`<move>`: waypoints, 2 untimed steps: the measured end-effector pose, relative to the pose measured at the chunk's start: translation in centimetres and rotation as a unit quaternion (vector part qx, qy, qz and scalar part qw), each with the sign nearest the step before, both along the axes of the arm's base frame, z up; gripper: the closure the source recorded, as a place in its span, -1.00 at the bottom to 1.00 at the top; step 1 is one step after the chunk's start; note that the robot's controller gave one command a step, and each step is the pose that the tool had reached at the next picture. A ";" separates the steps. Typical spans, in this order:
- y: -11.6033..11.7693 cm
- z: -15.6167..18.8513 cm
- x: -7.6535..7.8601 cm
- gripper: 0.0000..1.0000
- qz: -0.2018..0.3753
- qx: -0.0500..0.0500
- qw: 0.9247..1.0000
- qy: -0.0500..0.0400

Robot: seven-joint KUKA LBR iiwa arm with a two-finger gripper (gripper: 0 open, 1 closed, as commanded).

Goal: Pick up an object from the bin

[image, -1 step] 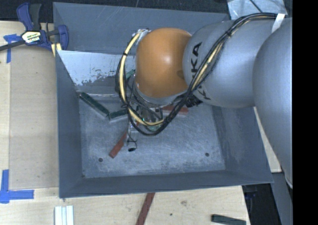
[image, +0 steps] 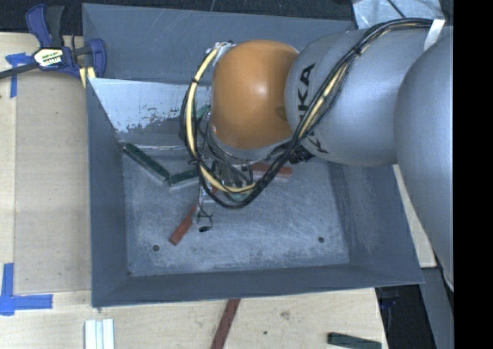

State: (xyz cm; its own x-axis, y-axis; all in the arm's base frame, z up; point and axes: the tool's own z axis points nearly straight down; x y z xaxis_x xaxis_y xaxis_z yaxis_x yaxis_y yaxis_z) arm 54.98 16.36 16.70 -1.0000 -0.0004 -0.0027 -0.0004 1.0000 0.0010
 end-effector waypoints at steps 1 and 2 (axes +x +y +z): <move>-2.5 -8.8 1.0 1.00 0.070 0.000 0.998 0.000; -2.4 -8.8 1.0 1.00 0.070 0.000 0.998 0.000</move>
Offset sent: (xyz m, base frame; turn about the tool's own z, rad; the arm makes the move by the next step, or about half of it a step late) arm 0.0000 0.0000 0.0000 0.0000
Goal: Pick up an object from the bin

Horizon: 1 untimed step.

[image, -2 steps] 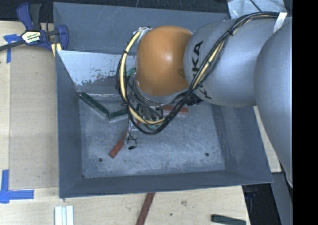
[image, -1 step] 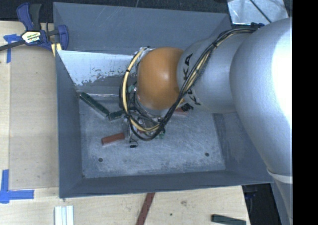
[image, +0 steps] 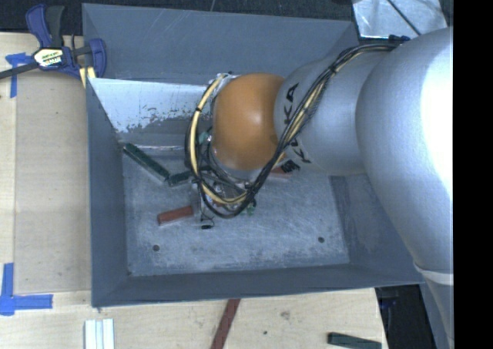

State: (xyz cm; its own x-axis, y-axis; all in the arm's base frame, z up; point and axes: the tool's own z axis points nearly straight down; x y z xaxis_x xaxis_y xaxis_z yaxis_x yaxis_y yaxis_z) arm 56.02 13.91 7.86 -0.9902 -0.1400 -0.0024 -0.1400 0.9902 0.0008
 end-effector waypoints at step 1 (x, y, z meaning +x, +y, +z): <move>1.8 -0.2 -2.1 1.00 0.085 -0.001 0.996 -0.003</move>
Offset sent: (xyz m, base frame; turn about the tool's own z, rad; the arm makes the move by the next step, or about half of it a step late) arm -0.0459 0.0321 0.0231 -0.5759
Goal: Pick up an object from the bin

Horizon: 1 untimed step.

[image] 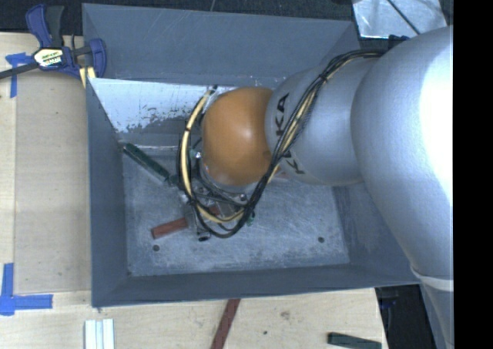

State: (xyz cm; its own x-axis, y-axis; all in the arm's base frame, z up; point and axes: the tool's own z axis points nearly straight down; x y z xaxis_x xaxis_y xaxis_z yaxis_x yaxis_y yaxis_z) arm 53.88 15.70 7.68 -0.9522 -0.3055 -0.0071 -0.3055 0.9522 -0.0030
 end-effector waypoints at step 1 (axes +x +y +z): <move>1.4 1.5 -1.9 1.00 0.174 0.001 0.985 0.002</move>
Offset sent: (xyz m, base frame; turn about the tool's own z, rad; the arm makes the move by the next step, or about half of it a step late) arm -0.0275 0.0442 -0.0068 -0.4911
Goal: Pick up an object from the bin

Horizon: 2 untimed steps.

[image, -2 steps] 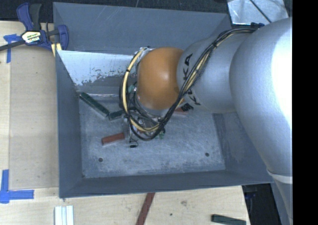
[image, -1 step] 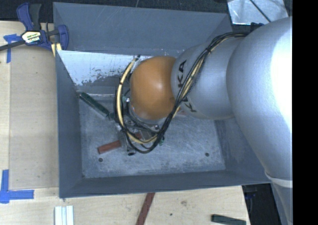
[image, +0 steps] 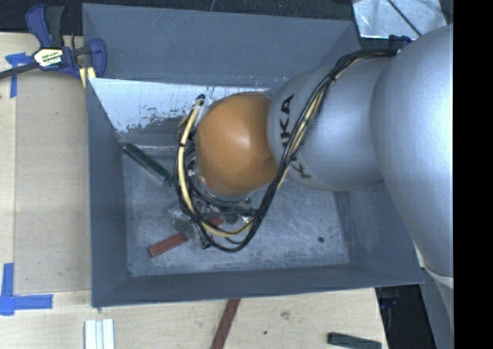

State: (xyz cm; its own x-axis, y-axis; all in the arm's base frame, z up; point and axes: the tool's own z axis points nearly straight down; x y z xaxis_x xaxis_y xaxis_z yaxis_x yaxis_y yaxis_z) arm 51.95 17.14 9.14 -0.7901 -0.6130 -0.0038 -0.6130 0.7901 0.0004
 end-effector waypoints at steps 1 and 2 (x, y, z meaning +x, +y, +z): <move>1.9 -1.2 -0.4 1.00 0.057 -0.001 0.998 -0.001; 4.7 2.8 2.9 1.00 0.022 -0.001 1.000 0.002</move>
Offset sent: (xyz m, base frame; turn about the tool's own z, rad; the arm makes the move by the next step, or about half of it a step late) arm 0.0438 0.0583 0.0474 -0.0153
